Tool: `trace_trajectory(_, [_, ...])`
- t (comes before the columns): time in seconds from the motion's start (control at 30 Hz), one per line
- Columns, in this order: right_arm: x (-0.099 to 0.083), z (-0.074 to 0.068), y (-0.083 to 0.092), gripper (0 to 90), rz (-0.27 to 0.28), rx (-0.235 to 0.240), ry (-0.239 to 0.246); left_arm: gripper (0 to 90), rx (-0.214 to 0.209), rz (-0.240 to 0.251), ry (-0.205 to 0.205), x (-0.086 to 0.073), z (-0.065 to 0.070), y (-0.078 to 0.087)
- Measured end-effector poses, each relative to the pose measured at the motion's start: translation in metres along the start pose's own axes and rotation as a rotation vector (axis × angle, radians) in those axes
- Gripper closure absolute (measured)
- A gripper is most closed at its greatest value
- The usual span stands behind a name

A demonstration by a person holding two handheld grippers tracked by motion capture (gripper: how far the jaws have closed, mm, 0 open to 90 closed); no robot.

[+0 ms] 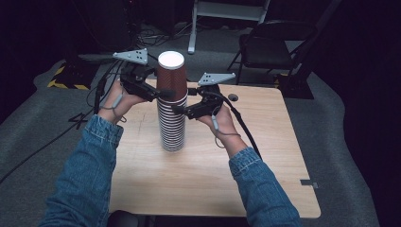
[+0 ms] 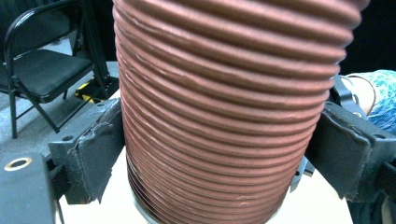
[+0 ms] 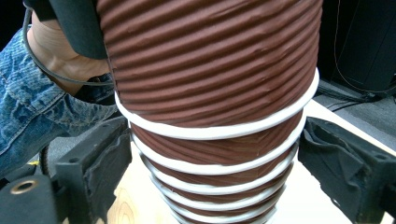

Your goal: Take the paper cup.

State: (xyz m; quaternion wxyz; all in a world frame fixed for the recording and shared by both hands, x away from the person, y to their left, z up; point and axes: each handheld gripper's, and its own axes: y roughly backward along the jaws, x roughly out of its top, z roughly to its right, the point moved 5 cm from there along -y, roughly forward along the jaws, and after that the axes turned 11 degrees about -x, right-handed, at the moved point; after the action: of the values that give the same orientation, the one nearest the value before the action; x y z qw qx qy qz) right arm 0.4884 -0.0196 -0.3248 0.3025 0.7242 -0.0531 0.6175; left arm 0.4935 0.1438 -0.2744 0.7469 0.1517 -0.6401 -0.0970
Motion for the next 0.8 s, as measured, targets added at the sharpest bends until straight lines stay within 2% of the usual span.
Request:
trace_trajectory(0.37, [0.0000,0.0009,-0.0002,10.8,-0.004,-0.003,-0.007,11.7,0.010,0.014,-0.012,0.0020,0.0000,0.0027])
trace_trajectory(0.5, [-0.0003,0.0014,0.0005,11.0,-0.008,0.000,-0.006,13.6,0.010,0.042,-0.024,0.0056,0.0010,0.0059])
trace_trajectory(0.8, [-0.0007,0.0026,0.0018,11.5,-0.013,-0.003,-0.012,14.5,0.014,0.027,-0.021,0.0082,0.0014,0.0053])
